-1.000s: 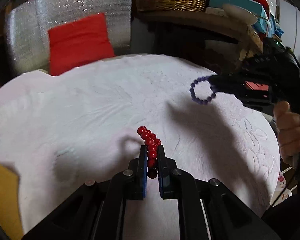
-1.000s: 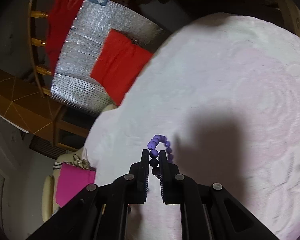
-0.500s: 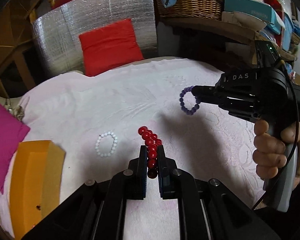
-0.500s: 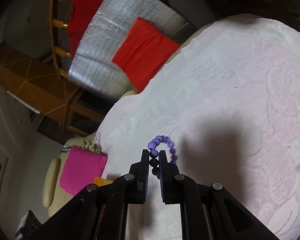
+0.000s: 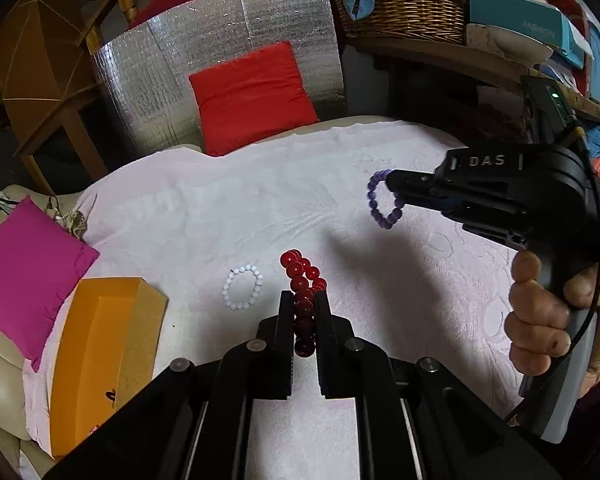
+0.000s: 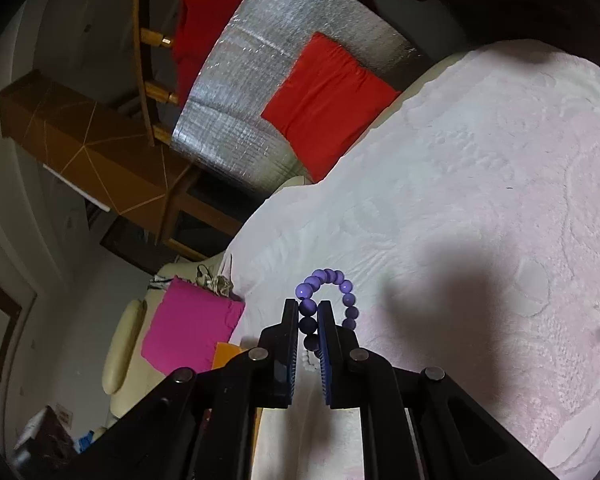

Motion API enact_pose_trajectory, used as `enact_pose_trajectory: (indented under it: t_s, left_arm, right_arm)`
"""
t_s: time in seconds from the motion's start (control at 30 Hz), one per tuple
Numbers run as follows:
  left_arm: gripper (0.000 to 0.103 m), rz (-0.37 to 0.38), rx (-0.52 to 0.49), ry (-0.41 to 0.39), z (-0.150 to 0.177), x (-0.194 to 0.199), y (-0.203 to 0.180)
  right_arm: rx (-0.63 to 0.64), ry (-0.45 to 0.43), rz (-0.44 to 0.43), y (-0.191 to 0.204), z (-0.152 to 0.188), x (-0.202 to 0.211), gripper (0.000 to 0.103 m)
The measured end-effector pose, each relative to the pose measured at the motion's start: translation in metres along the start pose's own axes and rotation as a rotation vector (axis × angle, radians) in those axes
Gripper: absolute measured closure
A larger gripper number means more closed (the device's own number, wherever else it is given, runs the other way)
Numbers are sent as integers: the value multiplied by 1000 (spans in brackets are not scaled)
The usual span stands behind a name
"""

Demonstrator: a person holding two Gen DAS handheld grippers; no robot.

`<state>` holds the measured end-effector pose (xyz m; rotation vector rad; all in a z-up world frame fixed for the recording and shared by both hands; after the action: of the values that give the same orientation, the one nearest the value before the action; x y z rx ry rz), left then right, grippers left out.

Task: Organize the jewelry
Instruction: 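Carry both bracelets into the orange box and open both tools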

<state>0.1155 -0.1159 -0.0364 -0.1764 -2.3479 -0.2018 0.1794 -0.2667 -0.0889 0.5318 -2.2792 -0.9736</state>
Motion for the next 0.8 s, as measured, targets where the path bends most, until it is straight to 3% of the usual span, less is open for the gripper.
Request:
enact_pose_trajectory:
  t_s: [0.2,0.37,0.6,0.8]
  left_arm:
    - [94,-25,25,3,3,3,16]
    - [94,-31,92,-5,7,10,51]
    - [94,-58,225,-66,26,48,145]
    - [94,-150,342,-127,62,94,250]
  right_arm:
    - [44,34,-7,11,1,-15,92]
    - [95,68,7,14,5,-22,93]
    - [-12,81,-36,-9,4,-28,93]
    - [6,148,-45,11,27,-53,93]
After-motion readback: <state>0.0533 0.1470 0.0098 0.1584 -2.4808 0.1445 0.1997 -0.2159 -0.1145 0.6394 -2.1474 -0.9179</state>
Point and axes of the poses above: each gripper's, at about its wrist camera, not at the fingertips, and x roughly against the way its jaws point, y to its left, z to its underside, the point moved 4 cm from there along -x, roughly the way its jaws point, and after that the axes turned 9 degrees about x, right-handed, at the moved point
